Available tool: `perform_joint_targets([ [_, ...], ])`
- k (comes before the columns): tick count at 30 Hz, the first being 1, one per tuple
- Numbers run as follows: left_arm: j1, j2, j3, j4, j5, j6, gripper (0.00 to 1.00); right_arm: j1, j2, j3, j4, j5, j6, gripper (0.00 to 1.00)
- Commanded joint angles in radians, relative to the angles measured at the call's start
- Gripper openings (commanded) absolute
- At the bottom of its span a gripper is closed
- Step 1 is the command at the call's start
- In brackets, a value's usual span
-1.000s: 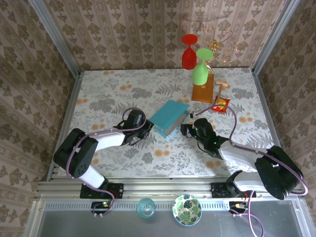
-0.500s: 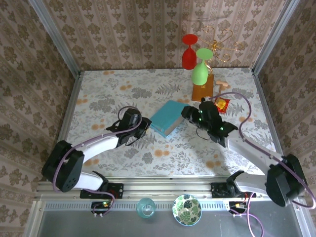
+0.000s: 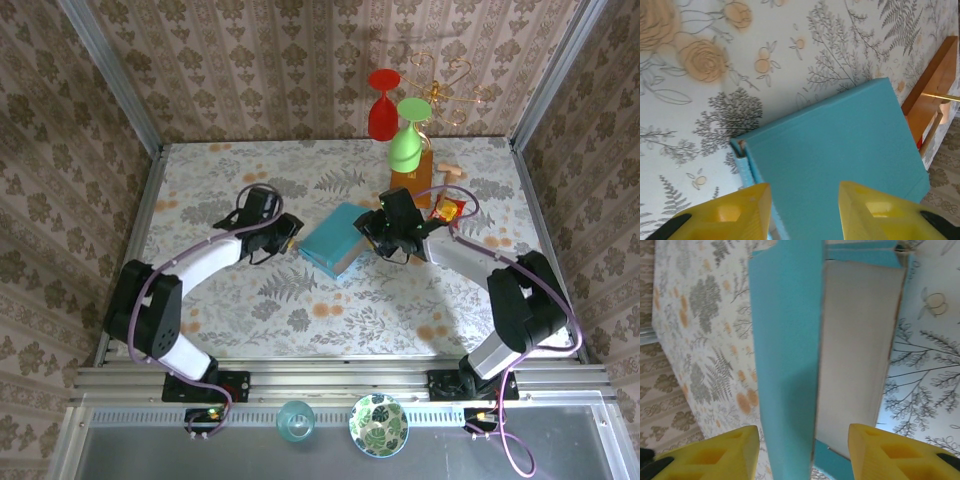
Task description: Fold the paper box
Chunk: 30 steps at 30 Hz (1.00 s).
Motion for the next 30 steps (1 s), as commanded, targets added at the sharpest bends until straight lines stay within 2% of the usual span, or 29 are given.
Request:
perform_joint_targets([
  [1,0.006,0.048,0.057,-0.177,0.030,0.114,0.44,-0.011,0.044,0.038,-0.103,-0.023,0.021,0.51],
  [6,0.007,0.089,0.021,-0.100,0.088,0.062,0.46,-0.020,0.100,0.040,-0.117,-0.023,-0.004,0.50],
  [13,0.004,0.130,-0.012,-0.049,0.120,0.030,0.47,-0.027,0.148,0.041,-0.138,-0.017,-0.037,0.50],
  [18,0.004,0.159,-0.061,0.057,0.139,-0.005,0.46,-0.028,0.182,0.031,-0.128,-0.032,-0.041,0.49],
  [22,0.001,0.184,-0.066,0.093,0.146,-0.008,0.43,-0.030,0.193,0.020,-0.113,-0.033,-0.041,0.49],
  [30,-0.001,0.217,-0.095,0.120,0.144,-0.004,0.27,-0.045,0.194,-0.019,-0.067,-0.064,-0.025,0.43],
])
